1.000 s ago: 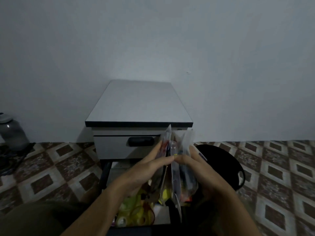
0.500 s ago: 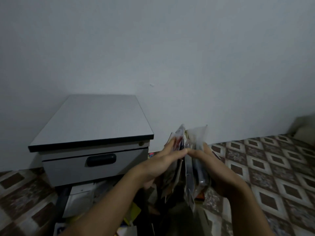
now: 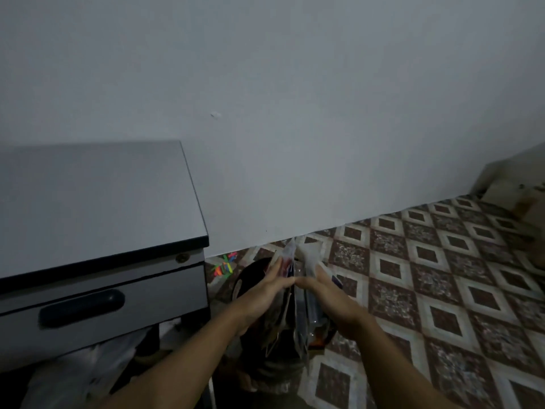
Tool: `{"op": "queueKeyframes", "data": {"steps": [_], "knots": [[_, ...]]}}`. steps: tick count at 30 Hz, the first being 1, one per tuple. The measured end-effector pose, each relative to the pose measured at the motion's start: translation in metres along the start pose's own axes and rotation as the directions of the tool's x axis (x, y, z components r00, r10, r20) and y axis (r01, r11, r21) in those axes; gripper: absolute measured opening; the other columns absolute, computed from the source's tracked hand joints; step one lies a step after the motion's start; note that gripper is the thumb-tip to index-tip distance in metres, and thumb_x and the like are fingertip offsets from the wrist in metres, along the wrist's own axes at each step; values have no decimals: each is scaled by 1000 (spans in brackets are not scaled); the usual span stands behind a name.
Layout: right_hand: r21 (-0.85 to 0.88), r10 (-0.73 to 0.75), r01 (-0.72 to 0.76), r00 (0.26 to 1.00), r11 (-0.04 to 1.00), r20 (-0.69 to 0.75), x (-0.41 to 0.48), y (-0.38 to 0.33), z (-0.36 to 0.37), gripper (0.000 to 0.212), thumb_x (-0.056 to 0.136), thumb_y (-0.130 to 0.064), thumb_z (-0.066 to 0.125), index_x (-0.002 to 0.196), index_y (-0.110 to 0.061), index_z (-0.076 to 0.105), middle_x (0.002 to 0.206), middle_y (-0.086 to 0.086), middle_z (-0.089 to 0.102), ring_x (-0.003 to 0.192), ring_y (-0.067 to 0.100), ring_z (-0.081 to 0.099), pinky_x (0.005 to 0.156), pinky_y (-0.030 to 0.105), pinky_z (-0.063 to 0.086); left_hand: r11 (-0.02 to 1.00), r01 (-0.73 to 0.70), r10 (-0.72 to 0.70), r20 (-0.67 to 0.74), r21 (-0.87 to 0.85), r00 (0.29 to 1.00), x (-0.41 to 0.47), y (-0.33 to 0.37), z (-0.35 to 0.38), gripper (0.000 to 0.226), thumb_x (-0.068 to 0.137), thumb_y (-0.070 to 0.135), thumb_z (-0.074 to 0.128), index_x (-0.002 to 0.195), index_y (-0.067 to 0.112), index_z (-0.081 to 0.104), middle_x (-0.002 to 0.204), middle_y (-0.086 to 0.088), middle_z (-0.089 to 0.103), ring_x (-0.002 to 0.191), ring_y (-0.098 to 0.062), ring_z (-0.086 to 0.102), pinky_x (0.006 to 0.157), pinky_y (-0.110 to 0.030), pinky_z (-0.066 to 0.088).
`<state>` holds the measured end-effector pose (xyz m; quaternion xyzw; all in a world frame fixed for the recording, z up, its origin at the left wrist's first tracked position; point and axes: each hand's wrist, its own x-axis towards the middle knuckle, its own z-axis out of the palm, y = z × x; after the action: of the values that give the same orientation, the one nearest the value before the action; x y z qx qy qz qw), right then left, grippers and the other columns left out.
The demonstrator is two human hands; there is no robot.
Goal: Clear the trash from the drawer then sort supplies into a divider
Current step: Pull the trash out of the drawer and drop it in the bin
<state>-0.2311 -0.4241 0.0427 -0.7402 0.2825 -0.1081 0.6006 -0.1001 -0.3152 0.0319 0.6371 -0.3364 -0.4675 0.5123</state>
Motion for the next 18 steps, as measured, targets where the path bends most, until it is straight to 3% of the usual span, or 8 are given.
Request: {"op": "queueKeyframes", "data": {"steps": [3,7,10,13,18], "knots": [[4,52,-52,998,999,22,35,32,-6,85,85,-58,58,156,-34,17,163,-11,16,147,14,21,116,43,30,1000,21,-21,2,14,1000,34,-20,-3,97,75,63,56,156,43,6,164,14,8,150,-13,12,122,-40,14],[87,39,-44,998,995,55,72,66,-5,89,81,-53,65,154,-45,15,165,-14,8,150,17,18,115,44,35,999,37,-38,28,28,999,76,-52,-14,75,92,46,48,154,47,5,163,17,12,147,-9,20,122,-44,21],[92,66,-71,996,993,62,90,94,2,88,78,-54,72,147,-61,17,162,-14,20,144,18,35,108,47,44,988,148,-149,31,37,988,92,-76,-18,63,102,35,39,153,46,4,160,10,20,146,-16,27,116,-37,31],[85,127,-135,987,987,95,98,113,8,92,79,-55,74,149,-56,15,159,-12,28,135,18,47,101,44,50,970,233,-235,30,71,971,99,-92,-19,60,106,31,36,155,41,2,161,11,15,148,-20,24,89,-21,42],[-15,222,-222,971,975,88,94,125,18,85,95,-31,61,156,-41,3,165,-8,10,148,21,25,108,40,41,942,302,-307,5,146,952,104,-92,-18,60,105,39,36,156,40,5,165,6,6,151,-24,15,98,-34,27]]}}
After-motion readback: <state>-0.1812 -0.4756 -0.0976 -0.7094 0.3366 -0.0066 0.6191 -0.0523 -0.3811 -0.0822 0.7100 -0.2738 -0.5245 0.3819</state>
